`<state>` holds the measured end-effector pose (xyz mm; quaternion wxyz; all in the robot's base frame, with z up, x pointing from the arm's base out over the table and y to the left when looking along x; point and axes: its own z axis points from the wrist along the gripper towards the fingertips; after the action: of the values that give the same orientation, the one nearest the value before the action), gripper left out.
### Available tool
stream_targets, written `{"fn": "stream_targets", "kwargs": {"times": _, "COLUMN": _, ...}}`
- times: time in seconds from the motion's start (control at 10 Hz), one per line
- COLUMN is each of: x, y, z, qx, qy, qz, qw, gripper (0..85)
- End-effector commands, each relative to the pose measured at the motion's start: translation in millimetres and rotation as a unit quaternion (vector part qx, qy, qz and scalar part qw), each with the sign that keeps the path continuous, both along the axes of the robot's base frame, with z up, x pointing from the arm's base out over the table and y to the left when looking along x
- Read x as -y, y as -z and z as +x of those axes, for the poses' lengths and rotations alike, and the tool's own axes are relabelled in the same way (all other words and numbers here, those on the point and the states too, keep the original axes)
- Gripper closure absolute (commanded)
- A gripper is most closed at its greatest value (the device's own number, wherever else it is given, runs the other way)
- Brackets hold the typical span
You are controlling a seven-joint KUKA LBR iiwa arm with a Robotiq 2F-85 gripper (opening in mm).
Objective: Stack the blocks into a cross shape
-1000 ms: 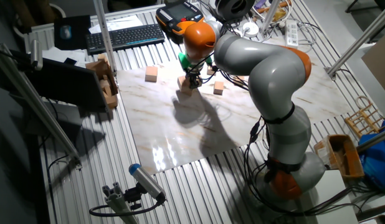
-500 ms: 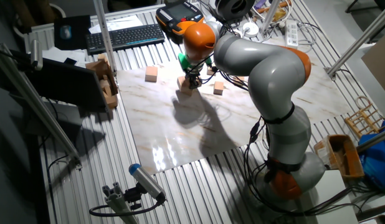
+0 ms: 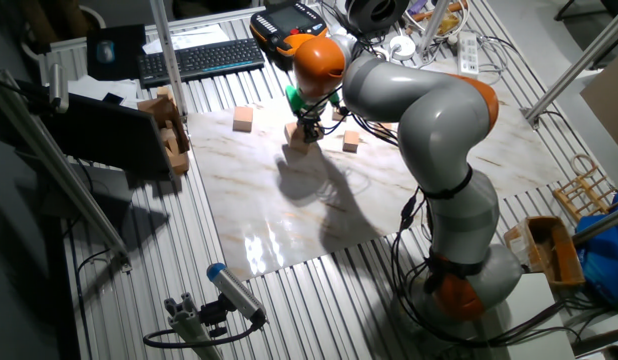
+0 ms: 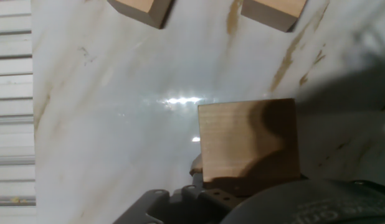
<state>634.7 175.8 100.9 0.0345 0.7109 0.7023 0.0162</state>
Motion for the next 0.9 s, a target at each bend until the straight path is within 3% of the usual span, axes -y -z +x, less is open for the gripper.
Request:
{"fn": "stream_targets", "kwargs": {"times": 0.0, "x": -1.0, "y": -2.2, "z": 1.5, "qx": -0.001, "qy": 0.001, "qz": 0.000, "qw": 1.0000, "gripper": 85.0}}
{"fn": "stream_targets", "kwargs": {"times": 0.8, "x": -1.5, "y": 2.0, "z": 2.6, "qx": -0.008, "qy": 0.004, "qz": -0.003, "qw": 1.0000, "gripper": 85.0}}
